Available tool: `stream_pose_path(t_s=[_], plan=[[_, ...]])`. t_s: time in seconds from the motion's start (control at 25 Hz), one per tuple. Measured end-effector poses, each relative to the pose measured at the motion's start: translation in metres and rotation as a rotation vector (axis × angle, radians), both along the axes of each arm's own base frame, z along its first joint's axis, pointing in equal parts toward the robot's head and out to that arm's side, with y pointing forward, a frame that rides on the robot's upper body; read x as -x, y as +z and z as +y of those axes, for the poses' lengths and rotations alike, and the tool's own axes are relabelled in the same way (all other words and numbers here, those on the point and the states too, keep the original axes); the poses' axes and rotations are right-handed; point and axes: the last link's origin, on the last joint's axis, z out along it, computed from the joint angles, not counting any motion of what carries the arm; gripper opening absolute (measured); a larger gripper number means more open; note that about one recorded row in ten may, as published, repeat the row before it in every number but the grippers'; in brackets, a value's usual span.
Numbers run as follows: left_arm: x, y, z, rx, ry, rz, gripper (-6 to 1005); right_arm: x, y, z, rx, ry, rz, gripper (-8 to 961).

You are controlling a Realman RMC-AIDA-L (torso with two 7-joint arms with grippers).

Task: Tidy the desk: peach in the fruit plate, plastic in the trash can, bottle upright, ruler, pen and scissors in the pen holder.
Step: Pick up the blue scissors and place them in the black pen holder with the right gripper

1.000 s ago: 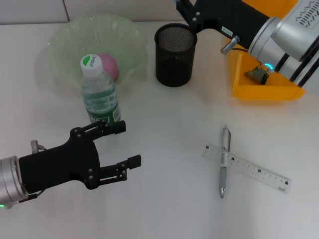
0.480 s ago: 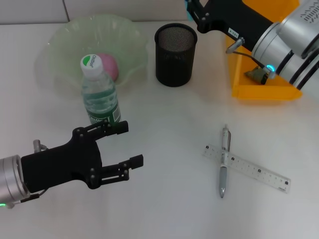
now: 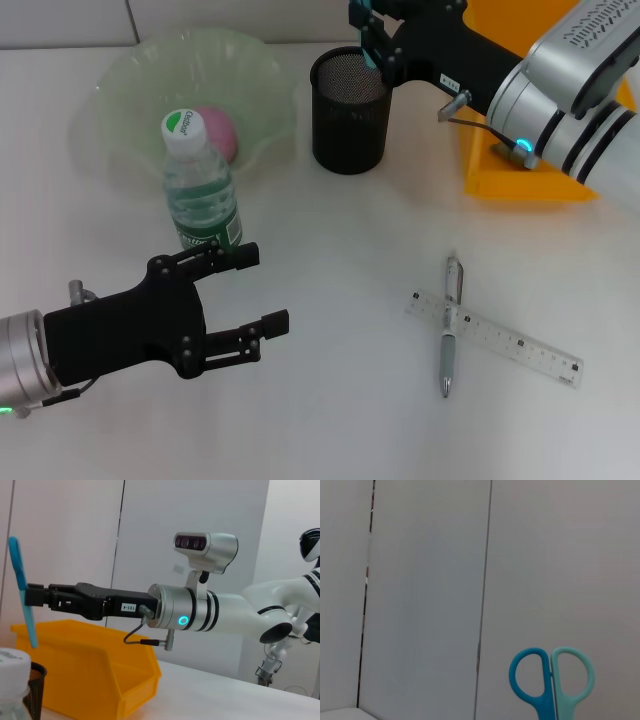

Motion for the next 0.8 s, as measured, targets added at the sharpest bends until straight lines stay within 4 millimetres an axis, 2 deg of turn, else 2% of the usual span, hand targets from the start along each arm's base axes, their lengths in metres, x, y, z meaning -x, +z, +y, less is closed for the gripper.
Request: stream_pose_path(t_s=[0.8], plan=[[0.0000, -0.0009, 0.0005, 0.004, 0.001, 0.005, 812, -0.0108, -0.0064, 0.0008, 0.025, -0.046, -0.031, 206]])
